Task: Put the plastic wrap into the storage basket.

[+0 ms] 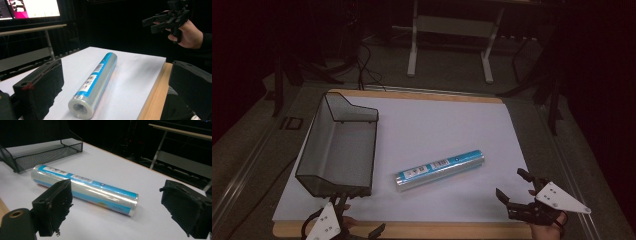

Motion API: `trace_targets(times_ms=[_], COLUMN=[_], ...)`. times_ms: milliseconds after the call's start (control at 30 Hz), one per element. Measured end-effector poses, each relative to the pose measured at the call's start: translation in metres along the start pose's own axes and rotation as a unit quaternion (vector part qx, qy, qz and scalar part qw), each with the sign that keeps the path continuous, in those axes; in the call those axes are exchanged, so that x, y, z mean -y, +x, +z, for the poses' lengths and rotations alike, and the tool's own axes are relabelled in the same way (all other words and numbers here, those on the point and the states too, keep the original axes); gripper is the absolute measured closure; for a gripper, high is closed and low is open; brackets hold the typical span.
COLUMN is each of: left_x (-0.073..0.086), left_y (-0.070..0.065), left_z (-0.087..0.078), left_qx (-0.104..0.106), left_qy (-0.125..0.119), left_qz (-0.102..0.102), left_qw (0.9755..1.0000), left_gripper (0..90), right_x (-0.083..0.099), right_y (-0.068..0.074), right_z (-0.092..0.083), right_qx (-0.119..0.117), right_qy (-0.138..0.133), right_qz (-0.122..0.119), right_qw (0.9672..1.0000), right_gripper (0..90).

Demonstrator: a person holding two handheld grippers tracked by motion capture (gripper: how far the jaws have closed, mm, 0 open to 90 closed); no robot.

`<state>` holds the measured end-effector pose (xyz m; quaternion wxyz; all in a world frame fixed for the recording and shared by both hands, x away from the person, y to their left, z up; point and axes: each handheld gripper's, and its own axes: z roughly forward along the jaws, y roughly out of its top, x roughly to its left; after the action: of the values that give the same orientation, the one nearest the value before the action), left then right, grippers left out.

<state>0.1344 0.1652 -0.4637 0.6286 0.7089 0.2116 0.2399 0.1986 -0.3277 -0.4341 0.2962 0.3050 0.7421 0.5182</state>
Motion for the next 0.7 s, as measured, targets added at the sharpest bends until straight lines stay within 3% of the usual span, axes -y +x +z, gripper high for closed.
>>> trace_targets(times_ms=[267, 367, 533, 700], left_x=[0.0, 0.0, 0.0, 0.0], left_y=[-0.001, -0.001, -0.001, -0.002], left_z=[0.0, 0.0, 0.0, 0.001], left_qx=[0.001, 0.001, 0.002, 0.003], left_qy=[-0.001, -0.001, -0.002, -0.003], left_qz=[-0.001, -0.001, 0.001, 0.0], left_qw=[1.0, 1.0, 1.0, 1.0], left_gripper=[0.7, 0.6, 0.7, 0.6], right_x=[-0.001, -0.001, 0.001, 0.004], right_y=[0.002, -0.001, -0.002, -0.009], right_z=[0.003, 0.003, 0.004, 0.011], right_qx=[-0.02, -0.029, -0.017, -0.023], right_qy=[0.004, -0.004, -0.013, 0.011], right_qz=[-0.005, 0.008, -0.015, -0.031], right_qw=[0.9998, 0.9995, 0.9997, 0.9992], right_gripper=[9.8, 9.8, 10.5, 11.1])
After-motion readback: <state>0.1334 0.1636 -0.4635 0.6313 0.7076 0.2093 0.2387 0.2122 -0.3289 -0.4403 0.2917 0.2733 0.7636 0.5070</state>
